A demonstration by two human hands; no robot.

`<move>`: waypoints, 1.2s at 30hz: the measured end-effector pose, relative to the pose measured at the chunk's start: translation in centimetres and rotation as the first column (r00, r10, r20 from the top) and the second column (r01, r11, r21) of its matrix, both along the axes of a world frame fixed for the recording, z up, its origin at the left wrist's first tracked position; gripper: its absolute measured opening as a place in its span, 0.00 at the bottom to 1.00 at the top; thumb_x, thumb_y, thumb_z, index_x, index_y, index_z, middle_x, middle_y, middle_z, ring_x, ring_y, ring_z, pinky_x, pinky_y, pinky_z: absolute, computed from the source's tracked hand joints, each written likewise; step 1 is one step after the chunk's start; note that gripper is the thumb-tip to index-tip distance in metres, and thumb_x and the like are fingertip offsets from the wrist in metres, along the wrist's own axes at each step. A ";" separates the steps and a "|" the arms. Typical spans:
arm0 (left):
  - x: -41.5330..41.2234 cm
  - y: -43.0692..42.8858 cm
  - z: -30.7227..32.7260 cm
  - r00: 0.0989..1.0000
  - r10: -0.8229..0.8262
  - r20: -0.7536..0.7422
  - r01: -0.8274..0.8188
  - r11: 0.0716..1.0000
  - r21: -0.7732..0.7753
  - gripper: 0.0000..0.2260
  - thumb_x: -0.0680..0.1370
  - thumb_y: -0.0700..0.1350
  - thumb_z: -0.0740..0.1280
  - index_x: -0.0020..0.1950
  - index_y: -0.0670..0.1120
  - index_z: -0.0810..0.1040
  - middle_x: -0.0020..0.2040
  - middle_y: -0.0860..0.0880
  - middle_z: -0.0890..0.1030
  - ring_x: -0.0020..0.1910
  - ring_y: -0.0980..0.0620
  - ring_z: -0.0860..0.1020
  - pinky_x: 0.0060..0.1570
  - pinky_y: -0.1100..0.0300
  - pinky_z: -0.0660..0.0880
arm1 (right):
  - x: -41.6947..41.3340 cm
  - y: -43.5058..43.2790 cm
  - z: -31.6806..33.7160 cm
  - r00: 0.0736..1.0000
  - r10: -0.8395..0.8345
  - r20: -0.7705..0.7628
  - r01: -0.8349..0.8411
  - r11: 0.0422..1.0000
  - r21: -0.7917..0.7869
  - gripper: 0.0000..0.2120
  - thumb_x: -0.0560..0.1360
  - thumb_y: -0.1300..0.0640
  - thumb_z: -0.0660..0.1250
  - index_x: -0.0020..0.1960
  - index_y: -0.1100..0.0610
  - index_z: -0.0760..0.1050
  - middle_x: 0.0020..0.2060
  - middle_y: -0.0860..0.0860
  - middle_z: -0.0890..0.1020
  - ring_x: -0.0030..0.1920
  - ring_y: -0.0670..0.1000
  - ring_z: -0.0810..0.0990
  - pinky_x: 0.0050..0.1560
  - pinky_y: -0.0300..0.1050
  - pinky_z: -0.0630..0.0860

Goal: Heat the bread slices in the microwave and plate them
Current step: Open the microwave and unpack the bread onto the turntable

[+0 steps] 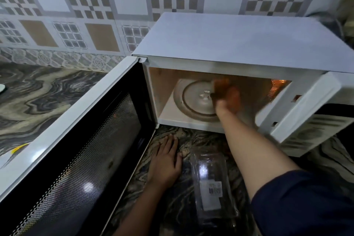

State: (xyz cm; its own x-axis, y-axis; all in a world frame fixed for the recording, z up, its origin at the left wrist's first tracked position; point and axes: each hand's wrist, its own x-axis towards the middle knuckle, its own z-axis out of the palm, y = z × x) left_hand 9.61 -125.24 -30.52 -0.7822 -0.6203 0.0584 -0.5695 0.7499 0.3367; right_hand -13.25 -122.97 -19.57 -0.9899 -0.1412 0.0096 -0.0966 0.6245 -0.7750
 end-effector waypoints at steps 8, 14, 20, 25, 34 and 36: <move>0.2 0.0 -0.5 0.998 0.001 -0.058 -0.002 1.000 -0.003 0.30 0.76 0.60 0.41 0.77 0.52 0.53 0.78 0.53 0.52 0.77 0.57 0.48 0.70 0.64 0.39 | 0.3 0.1 -0.8 0.996 0.089 0.026 -0.089 0.996 0.001 0.23 0.69 0.49 0.73 0.60 0.57 0.74 0.57 0.56 0.80 0.56 0.57 0.79 0.49 0.43 0.72; 1.9 0.9 -1.0 1.000 -0.015 -0.028 0.014 0.999 -0.032 0.29 0.76 0.57 0.42 0.74 0.48 0.63 0.75 0.50 0.59 0.75 0.52 0.59 0.73 0.62 0.46 | 2.2 3.3 1.4 0.996 0.092 0.009 -0.092 0.993 0.074 0.15 0.73 0.56 0.67 0.58 0.59 0.76 0.55 0.58 0.80 0.56 0.60 0.78 0.54 0.49 0.74; 5.8 3.5 -0.5 1.000 0.022 0.006 -0.022 0.993 -0.113 0.22 0.75 0.51 0.54 0.61 0.44 0.79 0.61 0.46 0.80 0.60 0.48 0.79 0.61 0.58 0.59 | 6.3 9.6 2.8 0.976 0.174 -0.129 -0.164 0.983 0.082 0.09 0.71 0.60 0.67 0.51 0.55 0.77 0.49 0.54 0.82 0.49 0.56 0.79 0.42 0.42 0.72; 9.1 7.3 -0.7 0.998 0.054 0.031 -0.049 0.987 -0.153 0.23 0.73 0.51 0.54 0.59 0.42 0.80 0.58 0.45 0.81 0.57 0.47 0.80 0.61 0.52 0.68 | 10.5 16.8 1.9 0.953 0.220 -0.210 -0.219 0.975 0.027 0.03 0.73 0.62 0.65 0.46 0.58 0.74 0.41 0.52 0.78 0.43 0.55 0.79 0.44 0.49 0.78; 11.6 15.7 0.5 0.979 0.153 -0.137 -0.148 0.988 0.042 0.06 0.73 0.39 0.66 0.48 0.41 0.79 0.48 0.42 0.78 0.47 0.42 0.76 0.45 0.51 0.73 | 15.7 28.1 -2.9 0.926 0.247 -0.285 -0.214 0.966 0.142 0.06 0.72 0.60 0.66 0.38 0.56 0.70 0.34 0.51 0.75 0.37 0.54 0.76 0.39 0.49 0.75; 11.3 17.6 0.3 0.965 0.140 -0.220 -0.114 0.985 0.128 0.07 0.75 0.39 0.62 0.49 0.41 0.79 0.49 0.42 0.77 0.50 0.42 0.75 0.48 0.50 0.72 | 16.3 29.7 -3.6 0.902 0.347 -0.257 -0.297 0.931 0.213 0.06 0.73 0.59 0.66 0.38 0.55 0.70 0.35 0.50 0.75 0.39 0.53 0.76 0.40 0.46 0.73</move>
